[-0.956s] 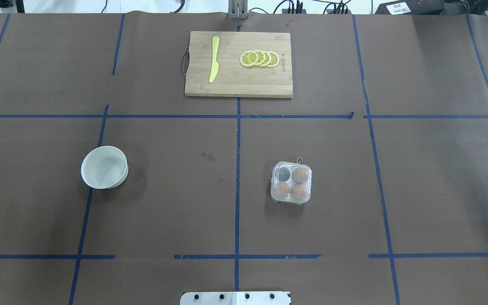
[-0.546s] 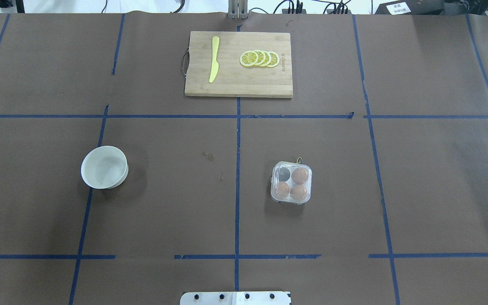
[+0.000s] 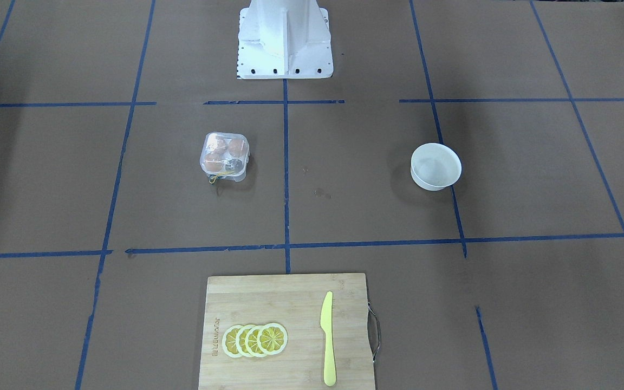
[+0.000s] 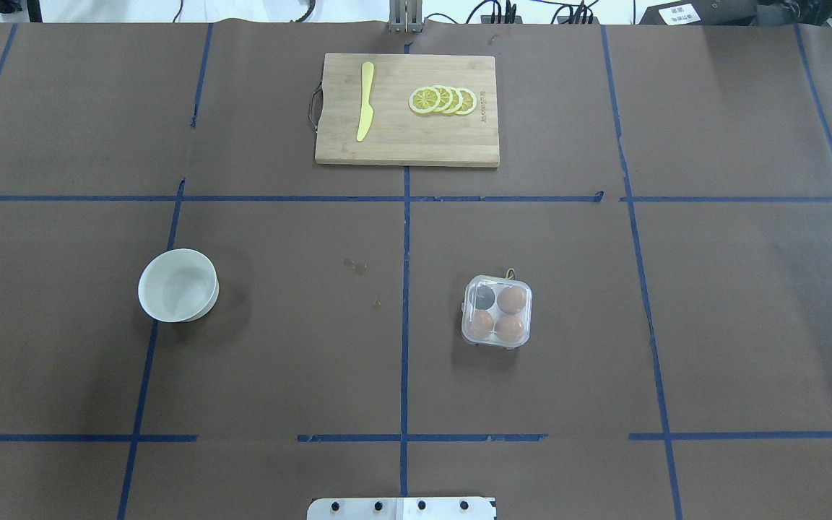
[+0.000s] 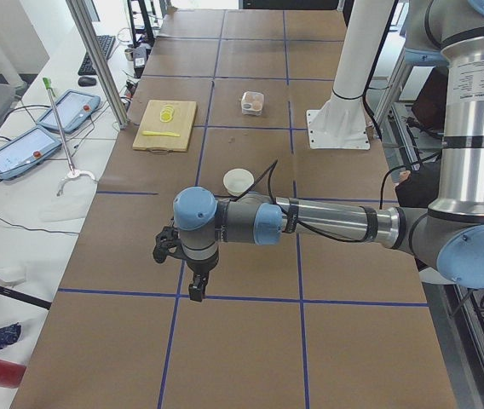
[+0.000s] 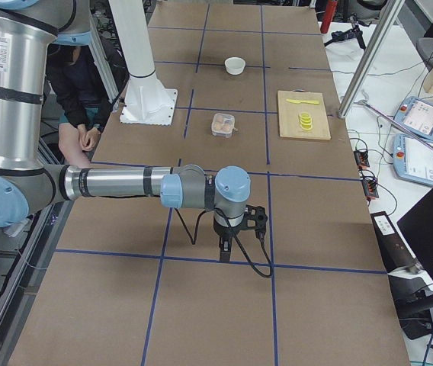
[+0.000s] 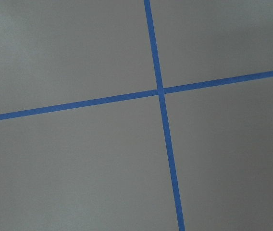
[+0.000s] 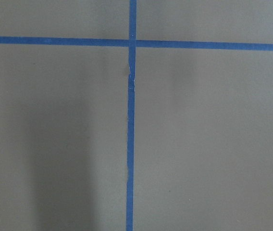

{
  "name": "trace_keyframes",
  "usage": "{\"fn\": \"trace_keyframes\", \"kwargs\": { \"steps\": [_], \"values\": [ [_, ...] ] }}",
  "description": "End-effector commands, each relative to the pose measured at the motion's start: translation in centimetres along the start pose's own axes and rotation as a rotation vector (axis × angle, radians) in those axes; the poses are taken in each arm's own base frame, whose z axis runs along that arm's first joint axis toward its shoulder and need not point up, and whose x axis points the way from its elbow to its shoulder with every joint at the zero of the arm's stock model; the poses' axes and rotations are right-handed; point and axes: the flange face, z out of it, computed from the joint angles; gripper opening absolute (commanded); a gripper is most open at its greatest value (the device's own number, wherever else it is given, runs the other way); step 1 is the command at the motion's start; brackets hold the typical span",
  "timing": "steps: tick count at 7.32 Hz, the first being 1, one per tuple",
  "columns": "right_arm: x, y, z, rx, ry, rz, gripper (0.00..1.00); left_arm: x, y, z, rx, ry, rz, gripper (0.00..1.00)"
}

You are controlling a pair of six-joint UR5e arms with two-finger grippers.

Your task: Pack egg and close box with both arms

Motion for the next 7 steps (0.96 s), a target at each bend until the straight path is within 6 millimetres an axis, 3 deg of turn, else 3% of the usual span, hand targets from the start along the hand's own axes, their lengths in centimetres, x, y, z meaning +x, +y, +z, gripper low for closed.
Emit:
{"fn": "trace_keyframes", "kwargs": {
  "steps": [1,7],
  "values": [
    [0.0,0.0,0.0,0.001,0.000,0.001,1.00,0.5,-0.3,-0.5,0.032,0.003,0.034,1.00],
    [0.0,0.1,0.0,0.000,-0.001,0.005,1.00,0.1,0.7,0.1,0.064,-0.003,0.057,1.00]
  ]
}}
